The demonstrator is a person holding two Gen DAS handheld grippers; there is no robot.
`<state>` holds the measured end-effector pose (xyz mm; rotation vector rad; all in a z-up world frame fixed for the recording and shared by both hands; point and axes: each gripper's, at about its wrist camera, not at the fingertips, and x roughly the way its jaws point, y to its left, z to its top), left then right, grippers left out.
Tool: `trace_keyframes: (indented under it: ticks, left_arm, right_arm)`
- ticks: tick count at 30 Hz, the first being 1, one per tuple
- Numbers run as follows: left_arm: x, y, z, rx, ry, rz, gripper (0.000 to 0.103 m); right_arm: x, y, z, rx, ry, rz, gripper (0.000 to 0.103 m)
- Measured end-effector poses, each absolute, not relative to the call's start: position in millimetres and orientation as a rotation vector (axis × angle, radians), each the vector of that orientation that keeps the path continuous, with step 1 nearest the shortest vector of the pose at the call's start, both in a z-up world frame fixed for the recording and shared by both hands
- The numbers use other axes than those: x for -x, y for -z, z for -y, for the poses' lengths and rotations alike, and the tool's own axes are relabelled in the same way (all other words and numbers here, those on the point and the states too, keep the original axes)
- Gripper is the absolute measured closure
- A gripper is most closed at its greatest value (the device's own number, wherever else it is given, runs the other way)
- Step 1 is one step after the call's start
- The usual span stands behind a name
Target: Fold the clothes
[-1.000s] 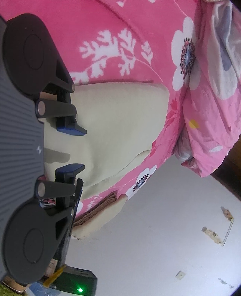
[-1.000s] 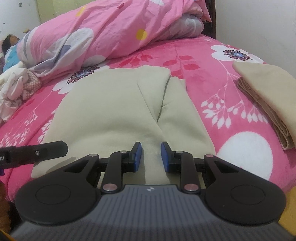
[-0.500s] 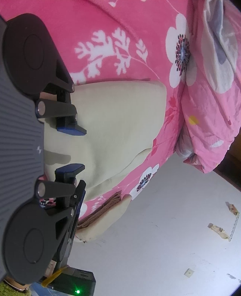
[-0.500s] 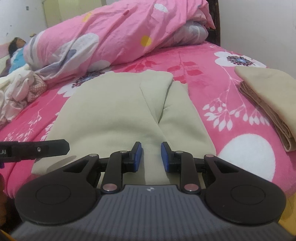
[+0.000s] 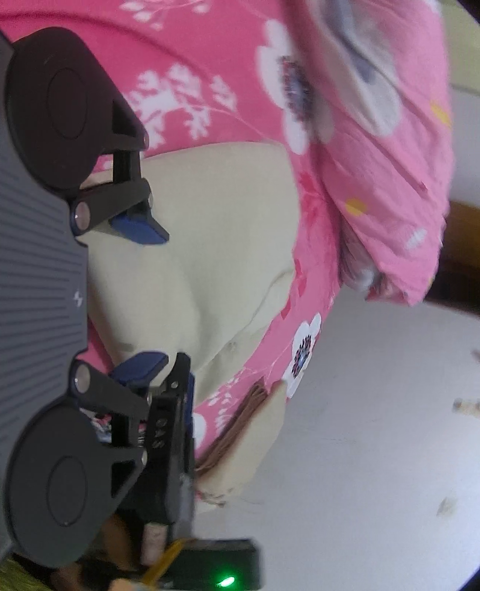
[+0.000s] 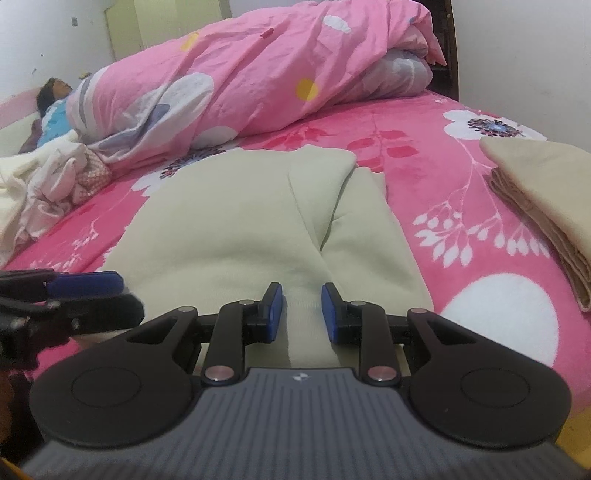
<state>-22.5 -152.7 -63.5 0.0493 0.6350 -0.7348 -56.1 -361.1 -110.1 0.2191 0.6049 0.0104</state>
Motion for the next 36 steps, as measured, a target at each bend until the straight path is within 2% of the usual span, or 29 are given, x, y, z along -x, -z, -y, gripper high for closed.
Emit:
trace_keyframes:
  ticks: [4, 7, 9, 12, 20, 28, 33, 36]
  left_arm:
    - [49, 54, 154, -0.14, 0.75, -0.594, 0.018]
    - [61, 44, 152, -0.142, 0.727, -0.609, 0.012]
    - [64, 33, 150, -0.111, 0.719, -0.624, 0.004]
    - [68, 15, 145, -0.074, 0.722, -0.631, 0.0]
    - [44, 6, 135, 0.032, 0.664, -0.726, 0.0]
    - [-3, 32, 136, 0.037, 0.578, -0.7, 0.0]
    - [-23, 45, 141, 0.036, 0.516, -0.68, 0.0]
    - [-28, 54, 144, 0.011, 0.511, -0.665, 0.0]
  right_arm:
    - [57, 110, 360, -0.211, -0.013, -0.599, 0.08]
    - [58, 111, 361, -0.216, -0.014, -0.594, 0.08]
    - [59, 111, 361, -0.217, -0.013, -0.592, 0.08]
    - [60, 111, 359, -0.206, -0.01, -0.591, 0.08]
    - [60, 112, 361, -0.194, -0.014, -0.589, 0.08]
    - [56, 105, 360, -0.154, -0.036, -0.619, 0.08]
    - [51, 82, 346, 0.015, -0.049, -0.649, 0.08]
    - [47, 61, 343, 0.038, -0.058, -0.589, 0.08]
